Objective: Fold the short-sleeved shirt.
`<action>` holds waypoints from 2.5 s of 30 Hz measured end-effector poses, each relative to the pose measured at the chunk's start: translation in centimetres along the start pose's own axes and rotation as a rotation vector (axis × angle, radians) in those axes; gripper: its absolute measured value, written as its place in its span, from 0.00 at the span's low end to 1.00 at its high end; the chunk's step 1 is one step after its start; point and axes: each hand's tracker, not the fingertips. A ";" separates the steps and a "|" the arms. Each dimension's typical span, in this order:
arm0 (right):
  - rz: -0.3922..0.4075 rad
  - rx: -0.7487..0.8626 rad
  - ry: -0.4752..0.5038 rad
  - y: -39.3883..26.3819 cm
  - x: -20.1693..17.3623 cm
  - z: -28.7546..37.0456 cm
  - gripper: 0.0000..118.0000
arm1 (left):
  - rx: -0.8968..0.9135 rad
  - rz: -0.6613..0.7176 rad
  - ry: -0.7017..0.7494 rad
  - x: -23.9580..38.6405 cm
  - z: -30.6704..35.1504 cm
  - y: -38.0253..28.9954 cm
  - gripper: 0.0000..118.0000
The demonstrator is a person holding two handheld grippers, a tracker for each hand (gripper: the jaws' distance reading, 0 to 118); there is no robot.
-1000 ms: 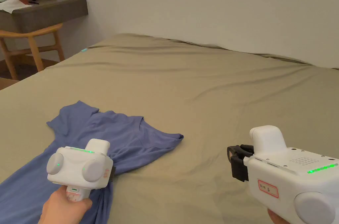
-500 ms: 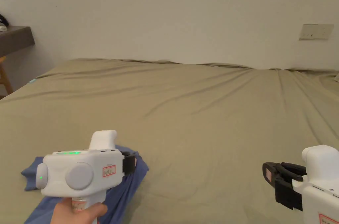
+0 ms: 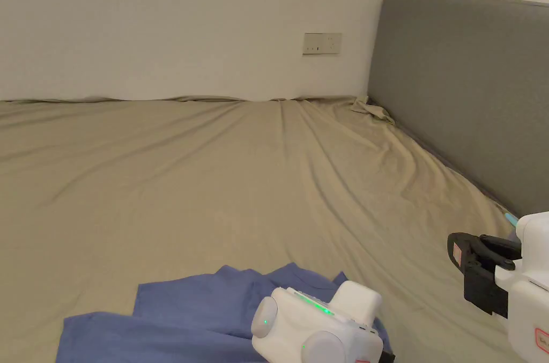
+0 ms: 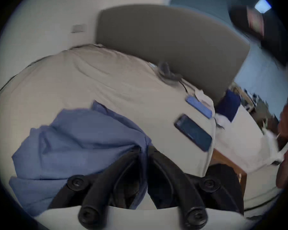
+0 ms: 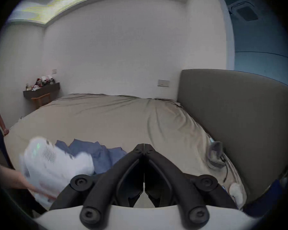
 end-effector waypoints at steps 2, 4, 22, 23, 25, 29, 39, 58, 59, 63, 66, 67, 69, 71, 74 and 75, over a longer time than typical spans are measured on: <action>-0.025 -0.008 -0.009 -0.9 1.0 0.0 0.02 | -0.074 -0.028 0.033 1.2 -2.1 -1.6 0.04; -0.050 -0.017 -0.006 -1.7 1.3 -0.2 0.02 | -0.088 -0.026 0.042 1.3 -3.2 -2.9 0.04; -0.103 -0.033 0.145 -3.3 -3.8 1.9 0.02 | 0.301 0.358 0.453 -4.5 27.8 -15.6 0.00; -0.102 -0.040 0.153 -3.4 -4.2 2.1 0.02 | 0.306 0.357 0.529 -4.6 28.6 -16.6 0.00; -0.106 -0.052 0.169 -3.6 -5.0 2.3 0.02 | 0.284 0.400 0.626 -6.6 29.9 -17.3 0.00; -0.089 -0.069 0.180 -3.4 -6.2 2.5 0.02 | 0.339 0.564 0.678 -12.2 30.1 -16.7 0.00; -0.048 -0.147 0.133 -3.5 -5.7 -0.4 0.02 | -0.009 0.642 0.715 -28.7 15.6 -12.9 1.00; -0.042 -0.216 0.189 -5.1 -5.4 -4.4 0.07 | 0.257 0.697 0.522 -24.0 19.1 -15.3 0.03; -0.079 -0.212 0.195 -4.7 -4.7 -4.8 0.34 | 0.313 0.698 0.514 -23.2 20.5 -15.3 0.03; -0.256 -0.281 0.281 -4.4 -1.3 -10.2 1.00 | 0.330 0.646 0.595 -20.0 22.9 -15.5 0.03; -0.376 -0.412 0.241 -4.7 0.5 -16.6 1.00 | 0.347 0.674 0.573 -19.0 23.8 -16.4 0.03; -0.379 -0.465 0.200 -5.0 0.9 -19.4 1.00 | 0.362 0.688 0.574 -19.0 23.9 -16.3 0.03; -0.365 -0.567 0.121 -6.0 1.4 -24.4 1.00 | 0.365 0.703 0.575 -18.6 23.8 -16.6 0.03; -0.309 -0.663 0.056 -7.5 1.2 -28.1 0.88 | 0.366 0.724 0.578 -18.9 23.4 -16.5 0.03; -0.271 -0.774 0.048 -9.3 0.4 -31.1 0.38 | 0.376 0.752 0.552 -18.9 23.2 -16.6 0.03; -0.267 -0.797 0.060 -9.7 0.1 -31.4 0.37 | 0.376 0.751 0.553 -19.2 22.9 -16.4 0.03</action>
